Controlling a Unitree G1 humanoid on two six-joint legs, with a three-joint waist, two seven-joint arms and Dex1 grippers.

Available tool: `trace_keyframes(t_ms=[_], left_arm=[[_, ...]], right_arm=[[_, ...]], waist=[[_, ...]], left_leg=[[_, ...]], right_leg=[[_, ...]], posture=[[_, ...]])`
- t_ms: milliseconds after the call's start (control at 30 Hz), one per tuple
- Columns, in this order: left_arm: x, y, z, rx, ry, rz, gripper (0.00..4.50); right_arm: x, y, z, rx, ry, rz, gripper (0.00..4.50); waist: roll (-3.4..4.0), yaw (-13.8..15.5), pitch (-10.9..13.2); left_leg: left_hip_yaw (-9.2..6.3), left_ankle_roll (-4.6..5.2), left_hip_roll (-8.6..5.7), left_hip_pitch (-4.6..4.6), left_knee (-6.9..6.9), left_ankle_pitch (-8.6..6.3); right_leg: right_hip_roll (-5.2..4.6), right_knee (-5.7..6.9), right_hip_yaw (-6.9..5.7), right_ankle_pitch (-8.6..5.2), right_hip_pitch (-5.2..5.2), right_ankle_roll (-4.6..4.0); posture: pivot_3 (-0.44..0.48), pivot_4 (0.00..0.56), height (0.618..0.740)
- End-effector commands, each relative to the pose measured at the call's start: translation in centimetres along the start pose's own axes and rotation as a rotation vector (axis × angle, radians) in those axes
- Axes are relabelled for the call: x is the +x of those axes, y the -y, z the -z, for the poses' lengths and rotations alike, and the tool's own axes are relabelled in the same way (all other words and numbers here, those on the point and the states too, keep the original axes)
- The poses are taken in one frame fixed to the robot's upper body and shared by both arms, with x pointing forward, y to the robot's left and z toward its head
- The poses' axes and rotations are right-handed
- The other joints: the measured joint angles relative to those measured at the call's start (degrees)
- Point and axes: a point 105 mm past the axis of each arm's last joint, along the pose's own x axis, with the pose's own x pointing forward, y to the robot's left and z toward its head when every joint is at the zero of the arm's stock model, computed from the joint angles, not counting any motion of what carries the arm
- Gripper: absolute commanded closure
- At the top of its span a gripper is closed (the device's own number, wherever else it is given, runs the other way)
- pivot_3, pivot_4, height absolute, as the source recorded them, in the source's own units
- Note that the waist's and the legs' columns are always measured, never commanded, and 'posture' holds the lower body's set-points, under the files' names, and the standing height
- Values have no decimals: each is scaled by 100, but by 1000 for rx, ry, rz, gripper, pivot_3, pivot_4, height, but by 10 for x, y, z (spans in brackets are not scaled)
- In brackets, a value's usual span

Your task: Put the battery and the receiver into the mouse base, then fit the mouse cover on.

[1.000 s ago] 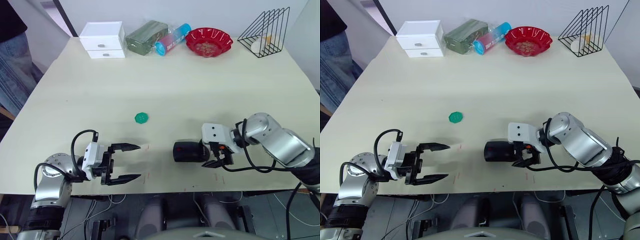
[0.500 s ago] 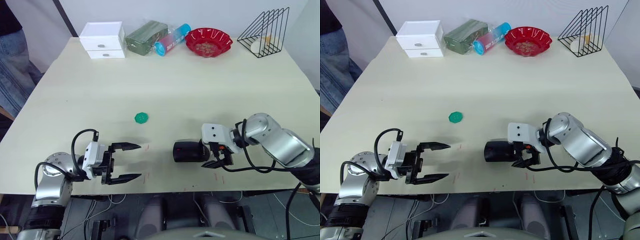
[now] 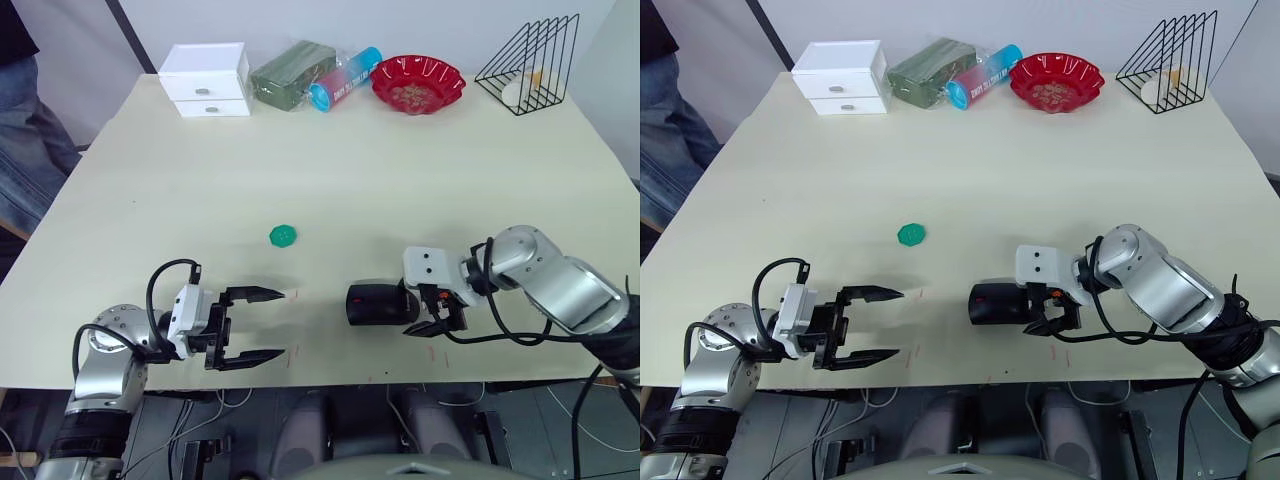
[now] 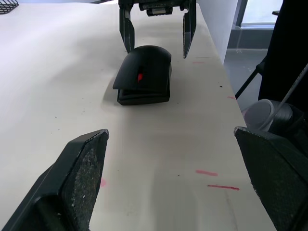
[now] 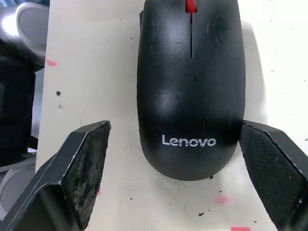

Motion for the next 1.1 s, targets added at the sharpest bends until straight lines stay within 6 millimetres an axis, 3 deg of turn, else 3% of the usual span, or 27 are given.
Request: trace_keyframes(t_ms=[33,667,1100], left_arm=[[-3,1,-6,34,-1,25,0],[-3,-1,-5,35,-5,31,0],[-3,0,-5,35,-5,36,0]], right_arm=[[-8,1,-9,-27,32,13,197],[-14,2,-13,-38,41,16,197],[-30,6,-27,-85,114,58,197]], waist=[[0,1,1],[-1,15,2],[-1,22,2]], left_leg=[[0,0,0,0,0,0],[3,0,-5,-30,-2,0],[3,0,-6,-38,-1,0]], right_leg=[[0,0,0,0,0,0],[-1,0,0,1,-27,1],[-1,0,-1,1,-33,2]], posture=[[0,150,740],[0,150,740],[0,150,740]])
